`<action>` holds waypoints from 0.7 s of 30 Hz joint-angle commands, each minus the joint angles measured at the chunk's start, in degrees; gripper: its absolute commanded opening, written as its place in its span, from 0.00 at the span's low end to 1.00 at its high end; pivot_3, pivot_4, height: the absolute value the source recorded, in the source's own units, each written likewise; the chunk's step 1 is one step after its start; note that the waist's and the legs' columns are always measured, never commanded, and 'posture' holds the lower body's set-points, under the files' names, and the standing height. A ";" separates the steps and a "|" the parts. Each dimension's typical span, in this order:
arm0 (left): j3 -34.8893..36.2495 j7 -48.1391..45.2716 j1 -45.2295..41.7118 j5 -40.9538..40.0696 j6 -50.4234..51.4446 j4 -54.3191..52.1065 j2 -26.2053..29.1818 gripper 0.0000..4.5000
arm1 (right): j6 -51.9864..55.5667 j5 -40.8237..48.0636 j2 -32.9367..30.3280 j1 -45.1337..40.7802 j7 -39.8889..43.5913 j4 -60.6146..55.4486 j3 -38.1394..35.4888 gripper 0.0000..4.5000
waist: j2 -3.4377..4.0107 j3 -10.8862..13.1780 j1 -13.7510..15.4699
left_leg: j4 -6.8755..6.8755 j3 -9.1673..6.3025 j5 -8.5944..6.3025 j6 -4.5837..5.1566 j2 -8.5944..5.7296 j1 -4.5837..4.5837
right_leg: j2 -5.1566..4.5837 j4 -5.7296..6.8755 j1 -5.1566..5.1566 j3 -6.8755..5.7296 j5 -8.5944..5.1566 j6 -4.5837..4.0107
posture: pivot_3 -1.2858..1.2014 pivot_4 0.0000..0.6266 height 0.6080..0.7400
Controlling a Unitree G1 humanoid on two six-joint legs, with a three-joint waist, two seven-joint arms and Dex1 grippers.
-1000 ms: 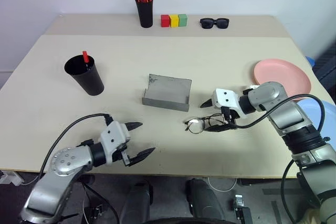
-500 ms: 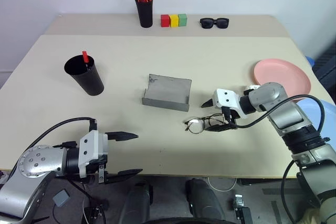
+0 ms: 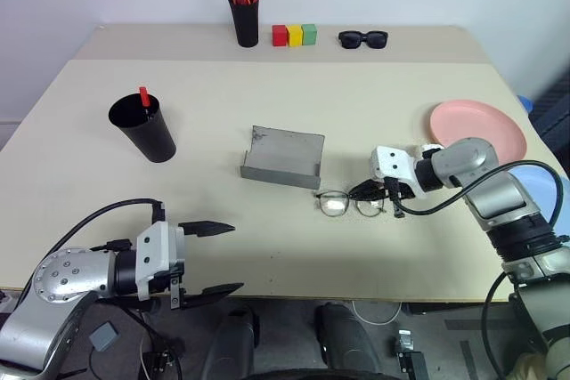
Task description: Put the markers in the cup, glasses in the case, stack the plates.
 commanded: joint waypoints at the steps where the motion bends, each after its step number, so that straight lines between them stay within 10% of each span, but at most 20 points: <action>1: -0.67 -0.24 -0.56 -0.01 -1.47 0.05 -0.12 1.00 | -0.17 -0.17 -0.49 0.15 0.05 -0.62 -0.66 0.01 | 0.00 0.00 0.01 | 0.00 0.00 0.00 0.00 0.00 0.00 | 0.00 0.00 0.00 0.00 0.00 0.00 | 0.52 0.24 1.00; 21: -3.92 2.11 -1.29 1.25 -2.92 0.33 -1.40 1.00 | 7.28 7.18 1.58 -2.98 -1.51 -4.63 -6.75 0.01 | 0.03 0.02 -0.03 | -0.02 0.00 0.00 0.00 0.00 -0.02 | 0.00 -0.01 -0.03 0.00 0.00 0.00 | 0.52 0.24 1.00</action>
